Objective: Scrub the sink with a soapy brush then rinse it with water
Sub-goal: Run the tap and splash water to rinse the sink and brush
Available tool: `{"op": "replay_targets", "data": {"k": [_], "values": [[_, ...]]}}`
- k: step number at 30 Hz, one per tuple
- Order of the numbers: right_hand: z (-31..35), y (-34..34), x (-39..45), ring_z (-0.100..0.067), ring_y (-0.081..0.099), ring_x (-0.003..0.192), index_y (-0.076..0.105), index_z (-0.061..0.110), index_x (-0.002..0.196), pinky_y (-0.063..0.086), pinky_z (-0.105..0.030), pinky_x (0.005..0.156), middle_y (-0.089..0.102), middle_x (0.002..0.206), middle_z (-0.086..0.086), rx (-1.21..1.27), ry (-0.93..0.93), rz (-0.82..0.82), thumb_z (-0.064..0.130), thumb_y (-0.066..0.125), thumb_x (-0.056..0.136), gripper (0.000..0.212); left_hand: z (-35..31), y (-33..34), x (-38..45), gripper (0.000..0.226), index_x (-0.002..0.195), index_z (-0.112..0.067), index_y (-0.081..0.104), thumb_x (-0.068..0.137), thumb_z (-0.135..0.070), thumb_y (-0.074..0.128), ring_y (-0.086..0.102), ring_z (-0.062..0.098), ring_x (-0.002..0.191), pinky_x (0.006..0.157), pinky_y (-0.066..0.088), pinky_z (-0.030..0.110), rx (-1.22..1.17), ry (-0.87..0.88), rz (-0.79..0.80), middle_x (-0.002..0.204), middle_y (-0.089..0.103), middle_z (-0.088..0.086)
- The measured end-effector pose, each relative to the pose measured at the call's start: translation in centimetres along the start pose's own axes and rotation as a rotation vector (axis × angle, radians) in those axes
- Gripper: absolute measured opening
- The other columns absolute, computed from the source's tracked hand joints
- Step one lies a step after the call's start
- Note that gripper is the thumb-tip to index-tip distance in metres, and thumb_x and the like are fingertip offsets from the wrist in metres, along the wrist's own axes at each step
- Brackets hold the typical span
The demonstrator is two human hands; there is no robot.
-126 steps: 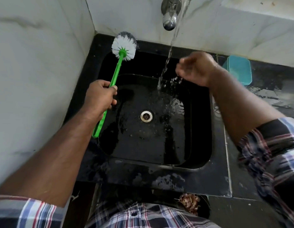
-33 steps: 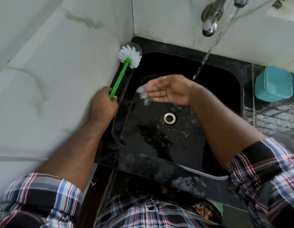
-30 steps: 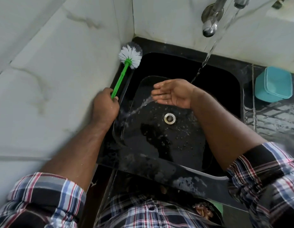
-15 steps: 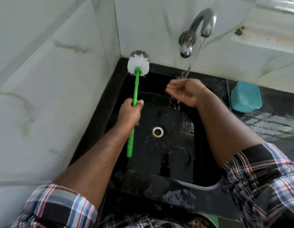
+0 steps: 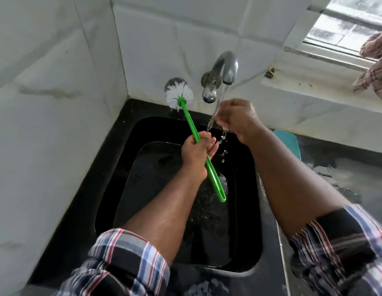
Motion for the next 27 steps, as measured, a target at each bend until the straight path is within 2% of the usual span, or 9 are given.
{"op": "replay_targets", "data": {"k": [3,5,7,10,12,16,19,23,27], "values": [[1.4,0.4,3.4,-0.019,0.062,0.067,0.068,0.012,0.091,0.053,-0.033,0.062,0.065,0.078,-0.003,-0.172,-0.106,-0.163,0.019,0.068,0.069,0.024,-0.7,-0.1,-0.2,0.011,0.101,-0.007,0.064,0.092,-0.001,0.065,0.067,0.022,0.095,0.087,0.059,0.035,0.041,0.020,0.031,0.094,0.067,0.011],[1.9,1.0,5.4,-0.020,0.067,0.073,0.069,0.017,0.089,0.058,-0.035,0.066,0.070,0.080,0.001,-0.259,-0.144,-0.203,0.035,0.071,0.071,0.025,-1.5,-0.4,-0.3,0.012,0.103,-0.008,0.065,0.092,-0.004,0.065,0.066,0.021,0.098,0.088,0.059,0.035,0.076,0.033,0.046,0.099,0.067,0.011],[2.6,2.0,5.6,-0.014,0.068,0.071,0.066,0.016,0.087,0.057,-0.028,0.065,0.071,0.074,0.004,-0.153,-0.120,-0.207,0.034,0.072,0.080,0.021,-2.3,-0.8,-0.4,0.011,0.102,-0.012,0.066,0.093,-0.006,0.064,0.066,0.021,0.102,0.088,0.058,0.035,0.111,0.046,0.050,0.103,0.068,0.009],[2.3,3.0,6.2,-0.008,0.052,0.081,0.057,0.009,0.117,0.044,-0.017,0.069,0.055,0.093,0.007,-0.158,-0.122,-0.220,0.040,0.069,0.086,0.046,-3.5,-1.9,-0.7,0.012,0.106,-0.013,0.066,0.094,-0.009,0.064,0.066,0.022,0.110,0.090,0.057,0.035,0.186,0.074,0.033,0.115,0.069,0.010],[2.1,3.1,7.2,-0.006,0.049,0.081,0.053,0.009,0.125,0.043,-0.010,0.058,0.049,0.092,0.009,-0.069,-0.080,-0.250,0.033,0.064,0.091,0.043,-4.1,-2.7,-1.0,0.011,0.105,-0.014,0.067,0.095,-0.010,0.063,0.065,0.023,0.112,0.089,0.058,0.036,0.228,0.076,0.021,0.115,0.069,0.009],[1.6,2.1,8.4,-0.017,0.068,0.081,0.063,0.011,0.094,0.060,-0.032,0.069,0.066,0.086,-0.001,-0.109,0.030,-0.340,0.029,0.068,0.086,0.021,-5.0,-4.6,-1.5,0.009,0.100,-0.016,0.069,0.093,-0.011,0.065,0.066,0.026,0.113,0.086,0.059,0.039,0.300,0.084,-0.012,0.120,0.067,0.015],[-1.0,1.6,8.1,-0.015,0.064,0.075,0.046,0.018,0.080,0.059,-0.028,0.064,0.055,0.086,-0.001,0.181,0.127,-0.170,0.008,0.056,0.091,0.017,-5.7,-6.1,-2.2,0.016,0.108,-0.012,0.068,0.092,-0.012,0.067,0.068,0.026,0.109,0.085,0.060,0.041,0.357,0.093,-0.047,0.118,0.068,0.015],[-6.3,2.4,6.9,-0.014,0.060,0.067,0.060,0.009,0.111,0.057,-0.027,0.053,0.060,0.084,-0.004,0.250,0.351,-0.069,0.001,0.047,0.096,0.022,-6.5,-7.9,-3.3,0.018,0.110,-0.012,0.068,0.092,-0.012,0.068,0.070,0.023,0.101,0.079,0.061,0.039,0.397,0.095,-0.073,0.107,0.068,0.012],[-8.2,1.9,1.0,-0.019,0.062,0.075,0.067,0.017,0.085,0.055,-0.034,0.075,0.067,0.087,-0.004,-0.146,0.367,0.067,0.012,0.058,0.089,0.010,-7.2,-10.1,-4.1,0.015,0.107,-0.015,0.069,0.092,-0.016,0.068,0.068,0.016,0.088,0.070,0.060,0.031,0.490,0.073,-0.084,0.098,0.068,0.006]]}}
Point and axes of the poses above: each hand's wrist, its own x-axis towards the middle knuckle, its own y-axis out of the palm, z = x × y, the point moved 1 cm from there along x, towards the middle knuckle
